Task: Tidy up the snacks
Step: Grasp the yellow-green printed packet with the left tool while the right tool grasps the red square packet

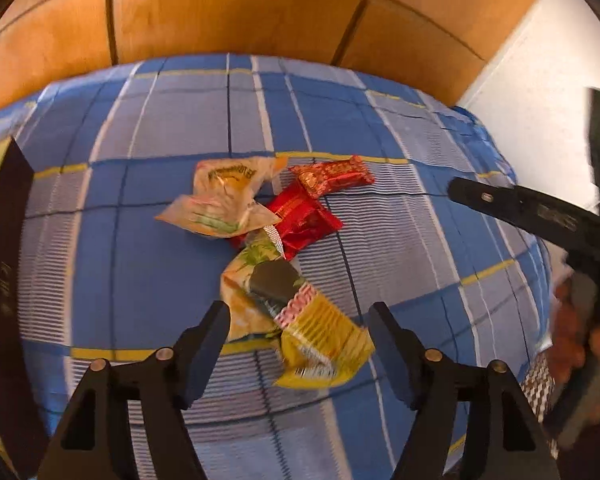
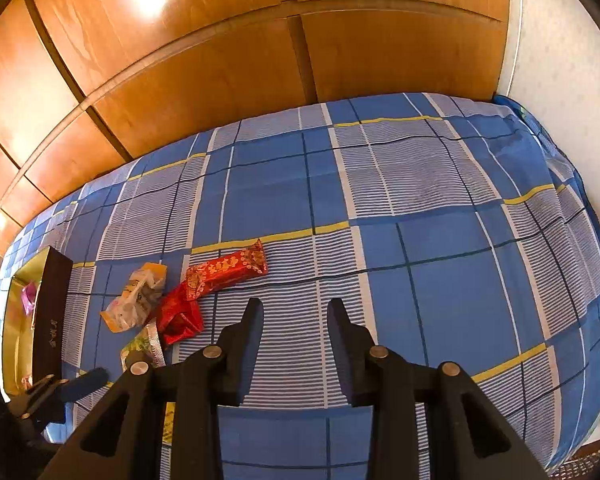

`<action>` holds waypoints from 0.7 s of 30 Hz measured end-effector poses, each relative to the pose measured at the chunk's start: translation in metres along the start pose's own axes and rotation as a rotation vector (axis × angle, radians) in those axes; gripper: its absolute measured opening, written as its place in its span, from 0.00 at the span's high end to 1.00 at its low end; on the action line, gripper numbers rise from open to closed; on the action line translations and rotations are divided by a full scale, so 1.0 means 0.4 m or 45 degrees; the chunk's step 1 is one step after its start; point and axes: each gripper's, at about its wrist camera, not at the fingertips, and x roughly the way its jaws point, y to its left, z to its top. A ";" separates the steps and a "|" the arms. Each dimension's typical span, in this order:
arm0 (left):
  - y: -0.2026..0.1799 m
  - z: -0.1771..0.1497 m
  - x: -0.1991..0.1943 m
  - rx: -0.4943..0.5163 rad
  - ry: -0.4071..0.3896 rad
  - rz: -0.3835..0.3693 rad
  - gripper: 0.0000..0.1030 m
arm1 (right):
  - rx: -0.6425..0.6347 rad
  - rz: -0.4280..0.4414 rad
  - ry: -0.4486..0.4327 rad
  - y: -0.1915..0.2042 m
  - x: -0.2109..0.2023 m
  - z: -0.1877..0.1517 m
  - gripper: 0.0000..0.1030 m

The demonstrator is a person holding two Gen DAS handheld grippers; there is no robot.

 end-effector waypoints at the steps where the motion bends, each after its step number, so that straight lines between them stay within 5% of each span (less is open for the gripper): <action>1: -0.004 0.004 0.014 -0.007 0.002 0.012 0.30 | -0.003 0.002 0.001 0.002 0.001 0.000 0.67; 4: -0.007 0.005 0.046 0.000 -0.021 0.112 0.30 | -0.018 -0.003 0.005 0.008 0.004 -0.002 0.67; 6: -0.008 -0.005 0.042 0.057 -0.049 0.125 0.43 | -0.027 -0.007 0.011 0.011 0.006 -0.005 0.67; 8: -0.012 -0.031 0.020 0.178 -0.083 0.106 0.68 | -0.048 -0.012 0.016 0.017 0.010 -0.008 0.67; 10: -0.002 -0.063 -0.001 0.262 -0.076 0.097 0.78 | -0.071 -0.009 0.022 0.026 0.013 -0.013 0.67; 16: 0.082 -0.162 -0.077 0.359 -0.105 0.107 0.78 | -0.131 0.007 0.069 0.051 0.029 -0.030 0.67; 21: 0.152 -0.211 -0.101 0.316 -0.127 0.112 0.75 | -0.118 0.109 0.192 0.067 0.065 -0.050 0.67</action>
